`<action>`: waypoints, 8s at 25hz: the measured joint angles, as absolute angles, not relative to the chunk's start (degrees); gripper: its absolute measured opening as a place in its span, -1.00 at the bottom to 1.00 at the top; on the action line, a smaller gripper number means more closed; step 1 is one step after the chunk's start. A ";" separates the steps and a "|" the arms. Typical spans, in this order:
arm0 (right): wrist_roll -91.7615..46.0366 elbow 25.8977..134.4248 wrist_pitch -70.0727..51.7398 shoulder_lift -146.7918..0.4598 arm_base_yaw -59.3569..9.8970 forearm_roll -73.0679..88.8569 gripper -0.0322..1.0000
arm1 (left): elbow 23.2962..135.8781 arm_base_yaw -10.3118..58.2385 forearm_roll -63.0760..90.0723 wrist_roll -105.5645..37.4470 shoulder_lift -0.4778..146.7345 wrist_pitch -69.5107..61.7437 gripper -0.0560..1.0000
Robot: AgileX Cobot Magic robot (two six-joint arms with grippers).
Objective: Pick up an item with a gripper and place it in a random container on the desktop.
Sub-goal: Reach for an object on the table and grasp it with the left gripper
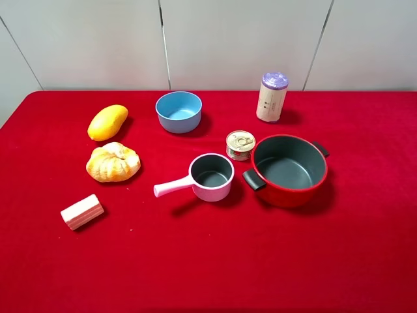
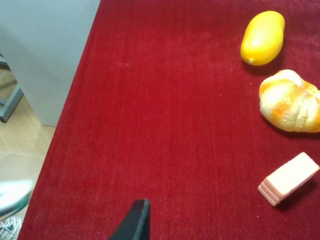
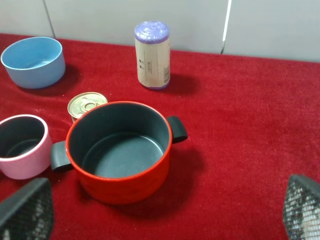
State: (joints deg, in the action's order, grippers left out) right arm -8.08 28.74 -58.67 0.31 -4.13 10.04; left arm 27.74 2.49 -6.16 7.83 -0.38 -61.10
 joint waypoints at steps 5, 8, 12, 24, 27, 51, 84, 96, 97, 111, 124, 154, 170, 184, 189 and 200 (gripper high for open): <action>-8.08 28.74 -58.67 0.31 -4.13 10.04 0.41 | 27.74 2.49 -6.16 7.83 -0.38 -61.10 0.96; -8.08 28.74 -58.67 0.31 -4.13 10.04 0.41 | 27.74 2.49 -6.16 7.83 -0.38 -61.10 0.96; -8.08 28.74 -58.67 0.31 -4.13 10.04 0.41 | 27.74 2.49 -6.16 7.83 -0.38 -61.10 0.96; -8.08 28.74 -58.67 0.31 -4.13 10.04 0.41 | 27.74 2.49 -6.16 7.83 -0.38 -61.10 0.96; -8.08 28.74 -58.67 0.31 -4.13 10.04 0.41 | 27.74 2.49 -6.16 7.83 -0.38 -61.10 0.96; -8.08 28.74 -58.67 0.31 -4.13 10.04 0.41 | 27.74 2.49 -6.16 7.83 -0.38 -61.10 0.96; -8.08 28.74 -58.67 0.31 -4.13 10.04 0.41 | 28.83 2.49 -6.16 7.83 11.35 -56.84 0.96; -8.08 28.74 -58.67 0.31 -4.13 10.04 0.41 | 29.19 2.49 -6.05 7.78 31.94 -43.26 0.96; -8.08 28.74 -58.67 0.31 -4.13 10.04 0.41 | 29.24 2.49 -6.05 7.65 33.78 -42.04 0.96; -8.08 28.74 -58.67 0.31 -4.13 10.04 0.41 | 37.72 9.59 -6.00 -6.22 57.67 -38.98 0.96; -8.08 28.74 -58.67 0.31 -4.13 10.04 0.41 | 39.50 21.29 -6.00 -19.73 71.86 -38.49 0.96; -8.08 28.74 -58.67 0.31 -4.13 10.04 0.41 | 39.66 24.61 -4.46 -22.23 92.54 -31.45 0.96; -8.08 28.74 -58.67 0.31 -4.13 10.04 0.41 | 39.41 24.61 -4.22 -22.27 99.92 -27.81 0.92; -8.08 28.74 -58.67 0.31 -4.13 10.04 0.41 | 39.46 24.61 -4.22 -22.27 103.94 -25.71 0.92; -8.08 28.74 -58.67 0.31 -4.13 10.04 0.41 | 39.46 24.61 -4.22 -22.27 103.94 -25.71 0.89; -8.08 28.74 -58.67 0.31 -4.13 10.04 0.41 | 39.46 24.61 -4.22 -22.27 103.94 -25.27 0.40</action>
State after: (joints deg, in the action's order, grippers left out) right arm -8.08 28.74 -58.67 0.31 -4.13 10.04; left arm 39.46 24.61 -4.22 -22.27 103.94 -25.27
